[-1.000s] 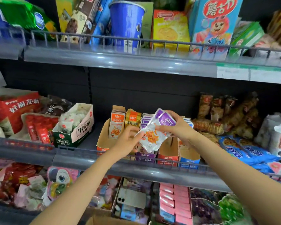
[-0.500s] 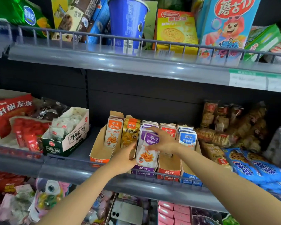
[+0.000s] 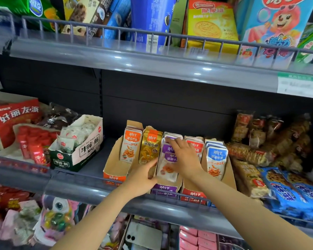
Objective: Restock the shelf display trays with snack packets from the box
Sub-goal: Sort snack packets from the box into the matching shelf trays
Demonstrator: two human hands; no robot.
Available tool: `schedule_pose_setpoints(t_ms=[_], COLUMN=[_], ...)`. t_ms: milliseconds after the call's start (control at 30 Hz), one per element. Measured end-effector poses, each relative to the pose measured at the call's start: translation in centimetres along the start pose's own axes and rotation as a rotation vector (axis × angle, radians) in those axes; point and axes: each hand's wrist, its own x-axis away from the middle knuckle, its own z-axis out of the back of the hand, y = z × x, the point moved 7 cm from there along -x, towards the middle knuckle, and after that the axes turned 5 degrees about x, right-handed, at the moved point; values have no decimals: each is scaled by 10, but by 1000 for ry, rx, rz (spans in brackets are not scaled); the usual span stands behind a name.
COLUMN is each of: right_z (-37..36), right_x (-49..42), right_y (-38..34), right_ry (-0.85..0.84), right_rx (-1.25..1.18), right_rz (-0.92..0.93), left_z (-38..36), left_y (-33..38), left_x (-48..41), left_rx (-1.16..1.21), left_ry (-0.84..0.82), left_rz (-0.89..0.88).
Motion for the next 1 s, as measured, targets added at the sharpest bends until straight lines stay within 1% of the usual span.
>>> schedule_pose_setpoints(t_ms=[33,67,167,267,433,533,667,733,1000], right_z=[2,2,-3,-3,2,6,3,2,-7], right_x=[-2,-3,-4,-7,-12,-12,-9,-6,8], right_y=[2,2,-3,-3,0,0,-2,-1,12], right_ry=[41,47,-25,-62,-120,-101,-90,-94,-85], right_rx=[-21,-41,-33,-11,-141,-139,-22,-3,-117], right_rz=[-18,-24,11,36,9,6,50,48,11], left_z=[0,0,-1,-1,0,-2,-3,-3,-4], left_y=[-1,-3,-4,-3,2,5,4,4,10], left_x=[0,-1,-3,-2,-2,-4,-4,-3,2], left_rx=[-5,-8,-20,-39,-94,-155,-173,-174,-181], left_ry=[5,7,1,-3,10,-4,10,15,19], left_rz=[3,6,13,11,15,-2,3,0,-38])
